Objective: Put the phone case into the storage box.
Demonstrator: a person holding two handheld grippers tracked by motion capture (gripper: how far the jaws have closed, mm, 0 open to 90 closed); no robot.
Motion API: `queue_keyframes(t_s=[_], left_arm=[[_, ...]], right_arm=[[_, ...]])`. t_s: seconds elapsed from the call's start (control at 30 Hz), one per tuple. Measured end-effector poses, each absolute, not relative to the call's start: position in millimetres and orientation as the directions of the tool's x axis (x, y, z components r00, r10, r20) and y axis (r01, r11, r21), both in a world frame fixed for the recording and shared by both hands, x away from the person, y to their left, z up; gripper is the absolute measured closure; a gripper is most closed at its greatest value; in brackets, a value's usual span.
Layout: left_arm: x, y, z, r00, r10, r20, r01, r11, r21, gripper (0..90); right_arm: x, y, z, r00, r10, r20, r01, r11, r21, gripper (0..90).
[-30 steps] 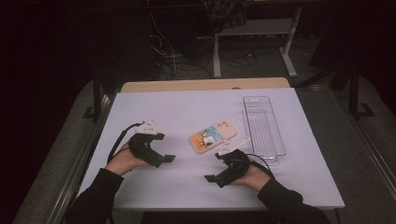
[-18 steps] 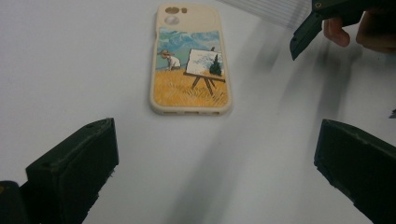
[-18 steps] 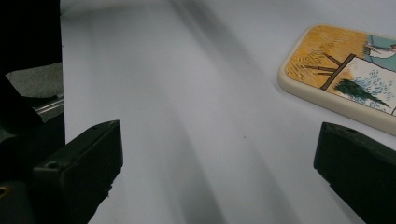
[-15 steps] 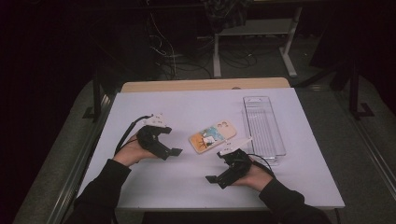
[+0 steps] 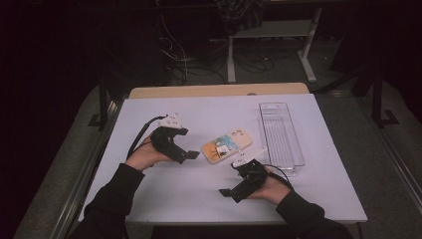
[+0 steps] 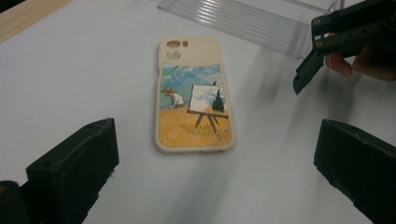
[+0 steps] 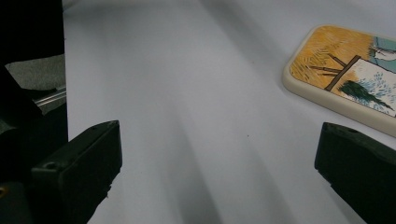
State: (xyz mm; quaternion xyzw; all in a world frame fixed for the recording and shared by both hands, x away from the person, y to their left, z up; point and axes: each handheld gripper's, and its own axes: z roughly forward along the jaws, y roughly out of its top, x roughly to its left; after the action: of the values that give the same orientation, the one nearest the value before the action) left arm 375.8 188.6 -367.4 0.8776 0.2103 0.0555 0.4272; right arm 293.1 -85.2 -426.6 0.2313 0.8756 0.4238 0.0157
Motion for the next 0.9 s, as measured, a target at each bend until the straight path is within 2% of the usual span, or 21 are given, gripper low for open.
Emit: queue_keyframes(t_s=[0.53,0.9], left_arm=[[396,161,-356,0.915,0.4,-0.046,0.286,-0.564,0.775,0.0],[411,143,-354,0.913,0.405,-0.06,0.295,-0.549,0.782,0.0]], right_arm=[[293,-85,-426,-0.891,0.418,0.177,0.399,0.534,0.746,0.3],[293,-83,-427,-0.893,0.412,0.18,0.398,0.538,0.743,0.3]])
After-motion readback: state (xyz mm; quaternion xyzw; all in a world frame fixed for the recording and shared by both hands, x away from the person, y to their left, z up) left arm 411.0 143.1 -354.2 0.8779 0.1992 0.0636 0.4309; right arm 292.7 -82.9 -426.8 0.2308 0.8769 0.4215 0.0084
